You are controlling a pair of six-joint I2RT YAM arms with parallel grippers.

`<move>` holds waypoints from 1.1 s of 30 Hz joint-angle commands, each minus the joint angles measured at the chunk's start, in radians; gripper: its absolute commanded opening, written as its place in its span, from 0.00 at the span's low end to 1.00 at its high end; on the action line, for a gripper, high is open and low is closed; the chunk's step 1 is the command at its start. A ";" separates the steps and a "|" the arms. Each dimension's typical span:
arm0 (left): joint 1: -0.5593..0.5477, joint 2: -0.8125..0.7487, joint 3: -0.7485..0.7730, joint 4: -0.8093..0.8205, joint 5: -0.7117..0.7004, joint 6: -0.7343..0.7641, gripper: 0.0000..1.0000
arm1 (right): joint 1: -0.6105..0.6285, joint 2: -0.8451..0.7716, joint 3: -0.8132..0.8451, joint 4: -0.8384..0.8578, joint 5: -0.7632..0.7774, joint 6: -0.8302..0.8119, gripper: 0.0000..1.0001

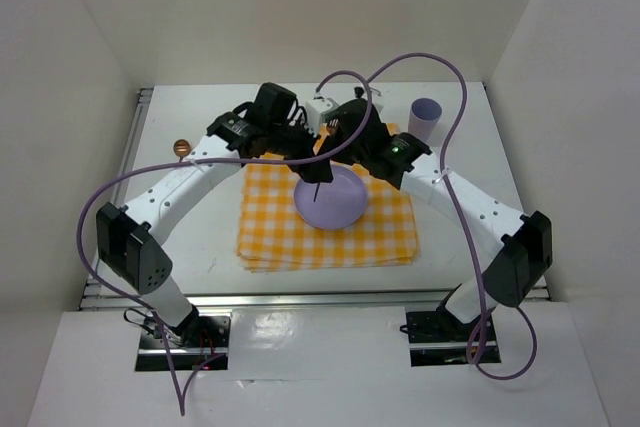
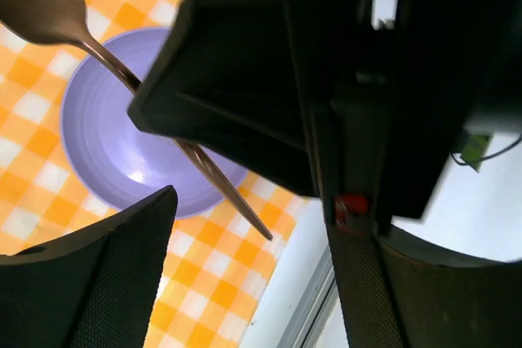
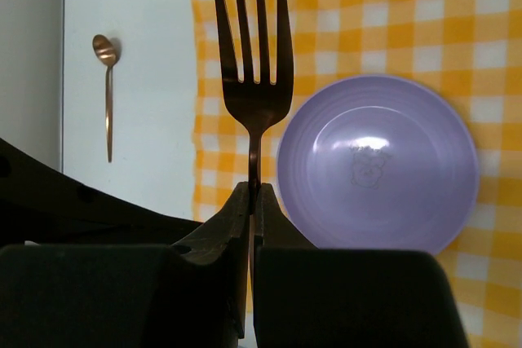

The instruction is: Set the dinner table for one person

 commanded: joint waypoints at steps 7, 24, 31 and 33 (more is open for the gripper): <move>-0.005 -0.058 -0.089 0.077 -0.110 -0.019 0.63 | 0.021 -0.031 0.032 0.118 -0.018 0.088 0.00; -0.005 -0.078 -0.100 0.088 -0.099 -0.028 0.05 | 0.021 -0.083 0.003 0.143 -0.069 0.116 0.00; 0.021 -0.089 -0.112 0.067 -0.032 -0.063 0.00 | 0.021 -0.064 0.006 0.153 -0.081 0.116 0.00; 0.062 -0.098 -0.136 0.067 0.011 -0.091 0.00 | 0.021 -0.037 0.018 0.144 -0.090 0.090 0.00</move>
